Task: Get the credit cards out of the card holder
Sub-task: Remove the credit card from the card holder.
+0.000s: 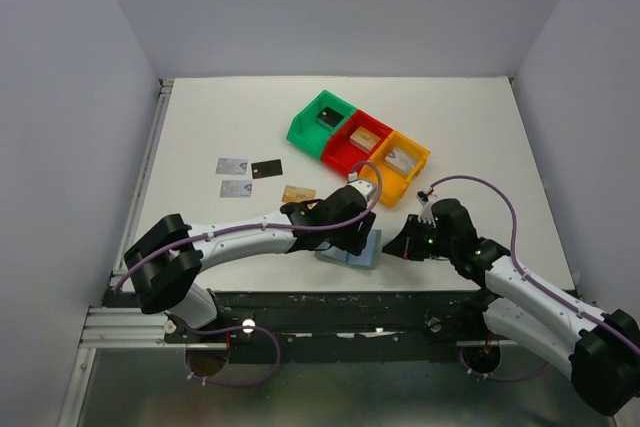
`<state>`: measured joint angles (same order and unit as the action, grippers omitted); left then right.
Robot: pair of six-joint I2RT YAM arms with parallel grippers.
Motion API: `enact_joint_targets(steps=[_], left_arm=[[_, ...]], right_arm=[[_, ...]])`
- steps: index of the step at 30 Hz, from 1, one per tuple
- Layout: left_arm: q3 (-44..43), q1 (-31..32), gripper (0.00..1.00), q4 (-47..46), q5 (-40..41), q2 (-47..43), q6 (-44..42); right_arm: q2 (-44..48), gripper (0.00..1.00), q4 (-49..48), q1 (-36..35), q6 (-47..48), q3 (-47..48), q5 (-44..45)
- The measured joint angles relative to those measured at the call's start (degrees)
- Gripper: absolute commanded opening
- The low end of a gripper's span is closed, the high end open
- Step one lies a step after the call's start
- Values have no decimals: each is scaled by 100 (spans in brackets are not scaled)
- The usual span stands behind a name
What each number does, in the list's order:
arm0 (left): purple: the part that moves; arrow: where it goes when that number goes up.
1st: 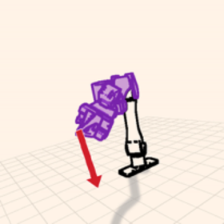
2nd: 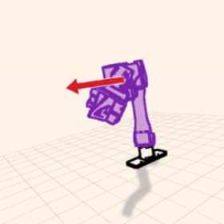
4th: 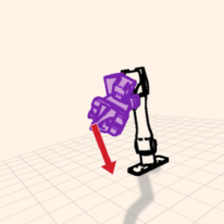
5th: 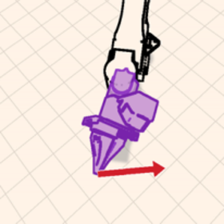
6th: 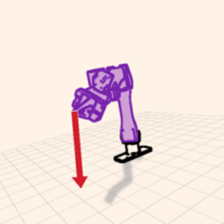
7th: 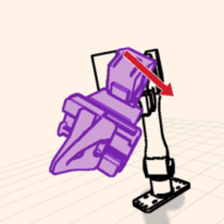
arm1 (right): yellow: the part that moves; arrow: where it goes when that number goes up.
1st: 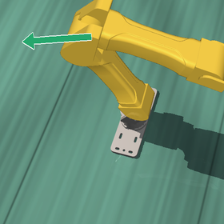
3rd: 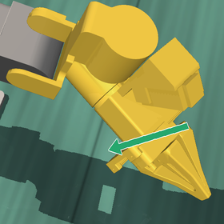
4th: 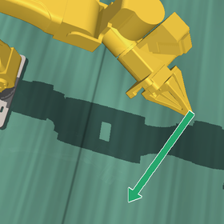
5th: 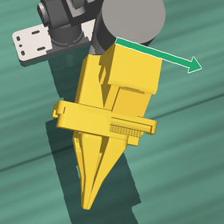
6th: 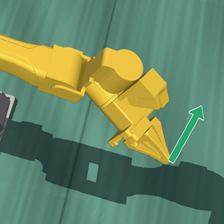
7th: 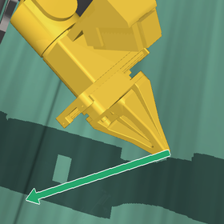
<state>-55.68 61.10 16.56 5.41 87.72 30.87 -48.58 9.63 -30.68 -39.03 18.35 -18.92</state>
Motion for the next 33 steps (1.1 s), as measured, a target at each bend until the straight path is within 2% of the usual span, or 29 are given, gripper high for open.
enact_joint_targets(steps=[19, 33], left_arm=[[199, 0, 67, 192, 551, -321, -24], [229, 4, 66, -448, -476, -323, -221]], right_arm=[[-63, 0, 4, 0, 4, 4, 2], [-131, 0, 0, -2, 4, 4, 0]])
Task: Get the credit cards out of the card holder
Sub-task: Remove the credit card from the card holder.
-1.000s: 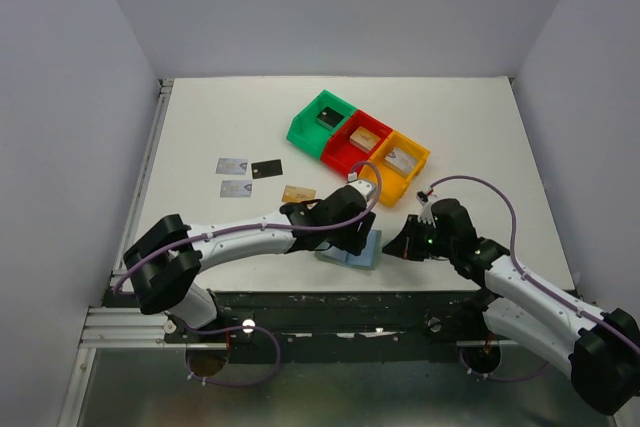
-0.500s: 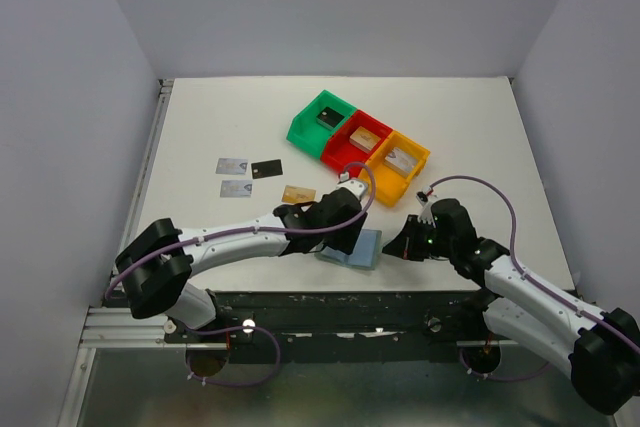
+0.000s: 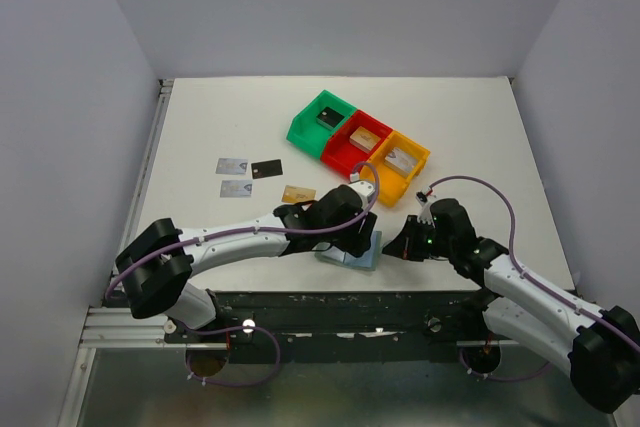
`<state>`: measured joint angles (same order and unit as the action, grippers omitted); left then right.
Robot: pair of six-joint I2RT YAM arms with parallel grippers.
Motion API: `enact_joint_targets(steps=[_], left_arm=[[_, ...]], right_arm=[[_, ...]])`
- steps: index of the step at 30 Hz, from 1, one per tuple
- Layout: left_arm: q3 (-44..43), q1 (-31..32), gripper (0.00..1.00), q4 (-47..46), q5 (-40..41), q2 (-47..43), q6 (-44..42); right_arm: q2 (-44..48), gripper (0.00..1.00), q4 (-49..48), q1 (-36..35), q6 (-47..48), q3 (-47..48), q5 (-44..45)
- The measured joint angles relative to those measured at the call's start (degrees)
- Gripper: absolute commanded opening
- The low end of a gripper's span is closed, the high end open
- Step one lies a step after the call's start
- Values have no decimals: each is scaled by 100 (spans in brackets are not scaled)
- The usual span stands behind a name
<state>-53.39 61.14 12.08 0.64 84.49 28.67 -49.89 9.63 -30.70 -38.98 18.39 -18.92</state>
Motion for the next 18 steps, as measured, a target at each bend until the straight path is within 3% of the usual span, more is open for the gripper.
enact_joint_targets(steps=[10, 18], left_arm=[[31, -33, 63, 48, 214, -142, -13], [-109, -31, 75, 286, 404, 181, -125]], right_arm=[[-37, 0, -2, 2, 2, 9, 0], [-46, 0, -7, 2, 2, 31, -2]])
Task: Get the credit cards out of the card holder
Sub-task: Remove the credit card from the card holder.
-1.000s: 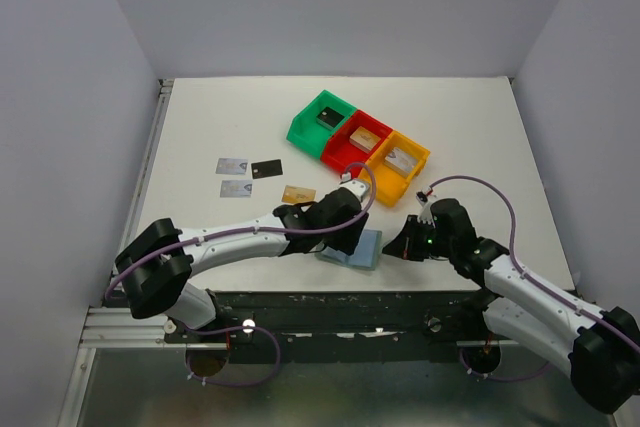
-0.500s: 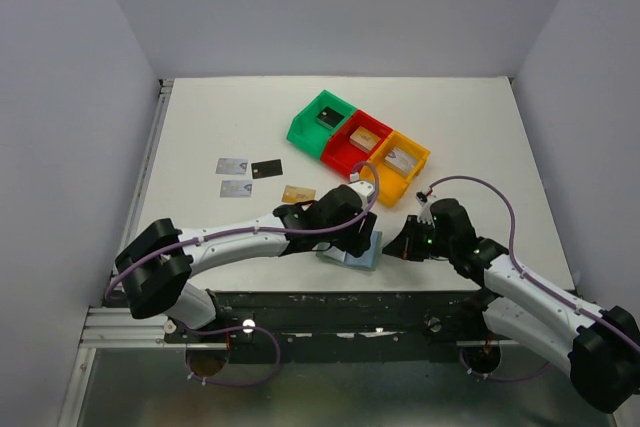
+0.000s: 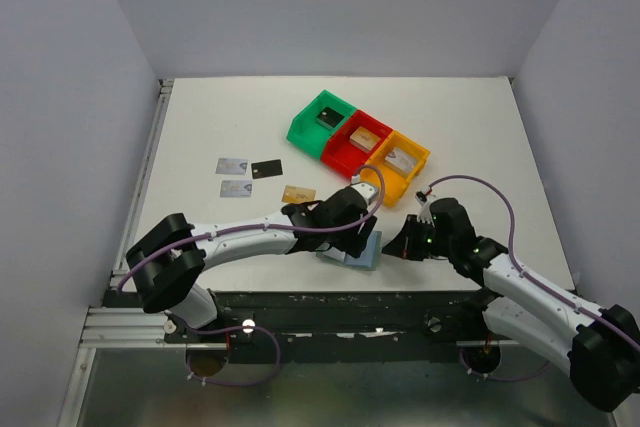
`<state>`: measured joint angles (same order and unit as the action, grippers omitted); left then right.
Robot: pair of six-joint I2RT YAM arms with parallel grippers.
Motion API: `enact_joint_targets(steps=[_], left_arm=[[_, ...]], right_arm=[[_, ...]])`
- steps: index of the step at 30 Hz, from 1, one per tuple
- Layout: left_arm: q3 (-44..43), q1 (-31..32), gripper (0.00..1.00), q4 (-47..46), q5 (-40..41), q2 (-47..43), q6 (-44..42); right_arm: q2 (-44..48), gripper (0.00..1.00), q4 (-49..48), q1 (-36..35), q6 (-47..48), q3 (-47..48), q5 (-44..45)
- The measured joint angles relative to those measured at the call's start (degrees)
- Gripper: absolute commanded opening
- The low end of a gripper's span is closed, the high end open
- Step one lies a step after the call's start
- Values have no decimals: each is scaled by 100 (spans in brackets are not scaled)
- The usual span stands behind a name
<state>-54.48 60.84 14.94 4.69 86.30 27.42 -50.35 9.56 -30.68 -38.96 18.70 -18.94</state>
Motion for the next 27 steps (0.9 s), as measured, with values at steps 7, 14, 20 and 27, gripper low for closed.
enact_joint_targets(steps=[7, 14, 20, 27], left_arm=[[-205, 232, 78, 162, 4, 505, -146], [-328, 260, 78, 166, 4, 577, -192], [-330, 264, 78, 166, 4, 695, -195], [-330, 267, 80, 168, 0, 758, -190]], right_arm=[[0, 0, -9, 0, 0, 81, -26], [26, 0, -9, 0, -2, 92, -96], [26, 0, -11, 0, 0, 92, -129], [26, 0, -11, 0, 0, 92, -133]])
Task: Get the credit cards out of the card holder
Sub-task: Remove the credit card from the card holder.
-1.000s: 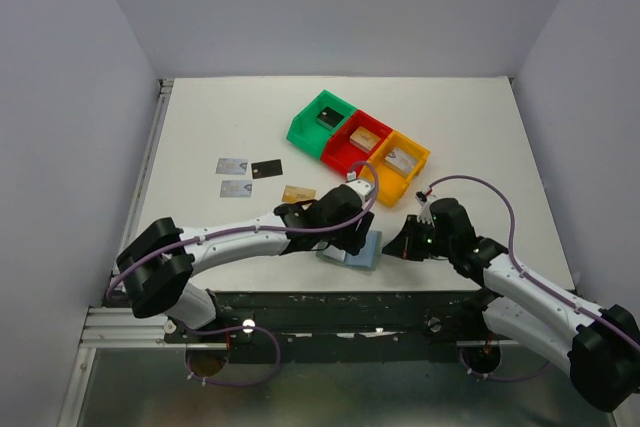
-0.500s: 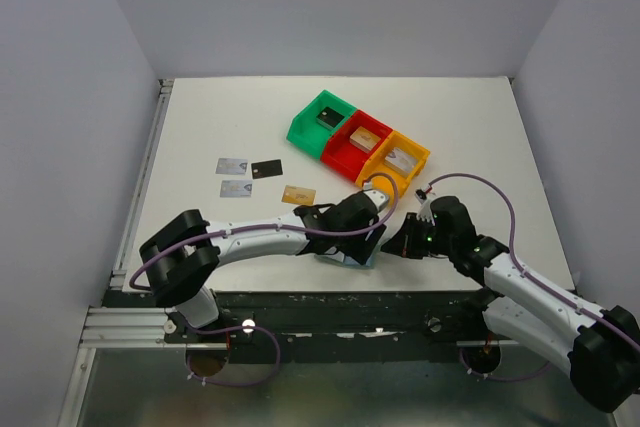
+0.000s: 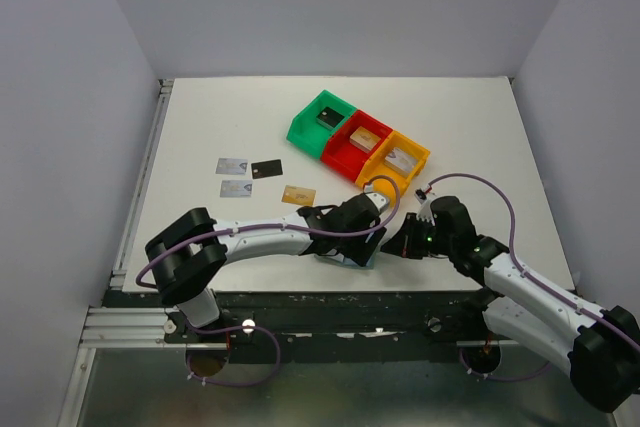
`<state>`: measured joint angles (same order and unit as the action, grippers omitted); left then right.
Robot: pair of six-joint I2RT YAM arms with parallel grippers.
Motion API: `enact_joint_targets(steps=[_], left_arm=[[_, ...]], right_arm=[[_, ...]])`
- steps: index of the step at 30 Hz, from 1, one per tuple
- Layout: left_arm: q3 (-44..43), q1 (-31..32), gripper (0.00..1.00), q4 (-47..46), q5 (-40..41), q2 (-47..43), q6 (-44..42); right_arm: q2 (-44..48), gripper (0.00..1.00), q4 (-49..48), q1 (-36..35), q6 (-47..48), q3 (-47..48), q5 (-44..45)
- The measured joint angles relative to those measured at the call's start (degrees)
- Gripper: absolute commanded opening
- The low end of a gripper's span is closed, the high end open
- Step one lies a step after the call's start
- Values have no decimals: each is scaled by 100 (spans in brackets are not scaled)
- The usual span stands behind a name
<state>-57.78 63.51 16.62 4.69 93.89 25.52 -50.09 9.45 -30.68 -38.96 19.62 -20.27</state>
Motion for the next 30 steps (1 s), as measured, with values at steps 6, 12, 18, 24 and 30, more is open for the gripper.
enact_joint_targets(steps=[6, 12, 18, 24, 30], left_arm=[[-7, 0, 81, 0, -2, 2, 2], [-94, 22, 80, -7, -13, 90, 2], [-94, 70, 77, 0, -24, 129, 2], [-94, 70, 71, 28, -15, 133, 4], [-94, 70, 67, 81, 68, 131, 15]], right_arm=[[0, 0, 0, 0, 0, 0, -4], [0, 0, 0, 0, -2, 0, -13], [0, 0, 0, 0, 0, 0, -17], [0, 0, 0, 0, 0, 0, -17], [2, 0, 0, 0, 0, 0, -17]])
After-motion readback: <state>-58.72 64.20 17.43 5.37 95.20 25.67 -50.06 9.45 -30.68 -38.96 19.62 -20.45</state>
